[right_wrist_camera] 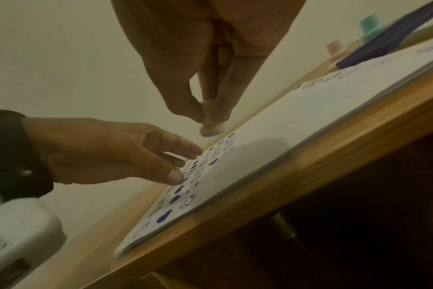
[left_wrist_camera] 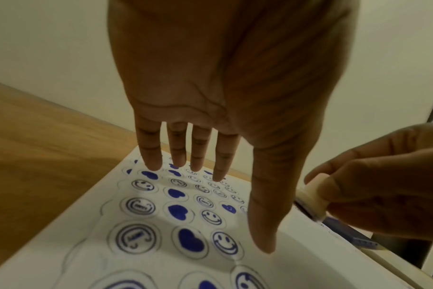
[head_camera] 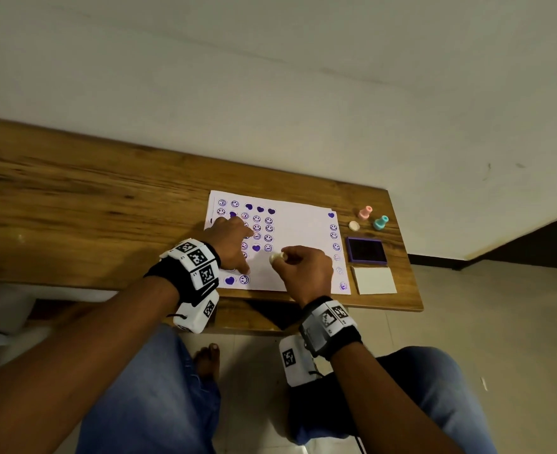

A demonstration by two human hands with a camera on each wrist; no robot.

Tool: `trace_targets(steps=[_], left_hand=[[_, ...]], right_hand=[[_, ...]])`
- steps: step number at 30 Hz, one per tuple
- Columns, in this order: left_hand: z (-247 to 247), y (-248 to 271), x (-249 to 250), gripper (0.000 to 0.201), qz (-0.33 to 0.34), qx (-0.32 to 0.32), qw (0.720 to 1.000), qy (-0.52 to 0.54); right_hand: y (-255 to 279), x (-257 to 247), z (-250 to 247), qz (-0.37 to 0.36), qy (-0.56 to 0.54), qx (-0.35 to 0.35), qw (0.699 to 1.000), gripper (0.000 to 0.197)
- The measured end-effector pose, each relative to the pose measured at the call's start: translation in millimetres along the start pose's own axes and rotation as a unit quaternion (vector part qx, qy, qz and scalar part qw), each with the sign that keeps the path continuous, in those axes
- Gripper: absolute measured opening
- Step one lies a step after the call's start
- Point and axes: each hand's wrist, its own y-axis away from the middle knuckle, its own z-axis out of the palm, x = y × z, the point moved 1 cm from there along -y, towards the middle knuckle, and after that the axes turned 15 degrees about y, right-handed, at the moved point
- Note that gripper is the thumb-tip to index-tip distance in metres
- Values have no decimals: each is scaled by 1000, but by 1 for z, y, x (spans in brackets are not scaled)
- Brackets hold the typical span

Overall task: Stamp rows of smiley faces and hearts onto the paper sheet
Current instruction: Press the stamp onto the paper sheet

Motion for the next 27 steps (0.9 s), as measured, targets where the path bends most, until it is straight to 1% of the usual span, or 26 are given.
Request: trace_targets(steps=[4, 10, 19, 27], left_hand=[[4, -1, -7, 93, -5, -10, 1000, -8], [8, -2, -11, 90, -4, 0, 1000, -19], [4, -1, -5, 89, -16, -11, 999, -40], [2, -2, -7, 87, -11, -15, 999, -50]], right_hand=[[-4, -10, 10, -14, 17, -10, 1000, 15], [-9, -14, 17, -15, 38, -9, 999, 16], [-8, -20, 23, -18, 41, -4, 999, 17], [-10, -26, 31, -16, 53, -26, 998, 14]])
